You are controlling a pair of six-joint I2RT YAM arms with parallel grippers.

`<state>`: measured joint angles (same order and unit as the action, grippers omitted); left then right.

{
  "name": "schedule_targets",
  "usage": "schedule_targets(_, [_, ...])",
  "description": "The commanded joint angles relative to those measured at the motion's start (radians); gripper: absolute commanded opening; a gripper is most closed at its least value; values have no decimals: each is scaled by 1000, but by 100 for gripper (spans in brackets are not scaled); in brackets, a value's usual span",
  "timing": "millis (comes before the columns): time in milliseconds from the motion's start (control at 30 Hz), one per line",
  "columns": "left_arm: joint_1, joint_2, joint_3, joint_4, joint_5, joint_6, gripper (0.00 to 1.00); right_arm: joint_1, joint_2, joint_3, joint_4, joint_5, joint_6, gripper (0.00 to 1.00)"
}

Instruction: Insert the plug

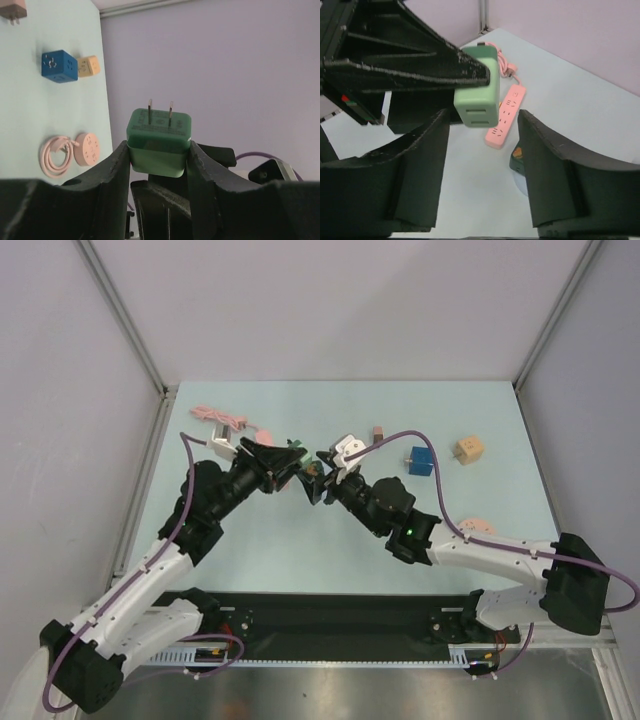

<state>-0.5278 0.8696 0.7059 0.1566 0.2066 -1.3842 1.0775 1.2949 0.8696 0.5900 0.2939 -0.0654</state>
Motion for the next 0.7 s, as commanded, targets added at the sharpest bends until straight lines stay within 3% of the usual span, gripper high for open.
schedule_targets(0, [-40, -32, -8, 52, -35, -52, 0, 6, 10, 62, 97, 36, -63, 59])
schedule_targets(100, [-60, -34, 0, 49, -47, -59, 0, 6, 6, 55, 106, 33, -65, 40])
schedule_targets(267, [-100, -11, 12, 49, -42, -68, 0, 6, 3, 40, 129, 5, -57, 31])
schedule_targets(300, [-103, -8, 10, 49, -38, -82, 1, 4, 1, 36, 134, -4, -62, 21])
schedule_targets(333, [-110, -7, 7, 49, -38, -88, 6, 4, -5, 32, 143, -9, -63, 15])
schedule_targets(367, [-113, -6, 1, 49, -36, -98, 14, 4, -11, 20, 145, -22, -63, 0])
schedule_targets(400, [-115, -7, -2, 47, -35, -102, 36, -7, -20, 13, 149, -35, -56, 0])
schedule_targets(467, [-120, -12, 6, 38, -42, -89, 55, -27, -55, 2, 133, -97, -21, 0])
schedule_targets(500, [-120, -15, 15, -6, -53, -70, 70, -66, -69, 5, 113, -126, 1, 0])
schedule_targets(667, [-120, -32, 44, -32, -78, -16, 83, -215, -149, 13, -33, -330, 172, 0])
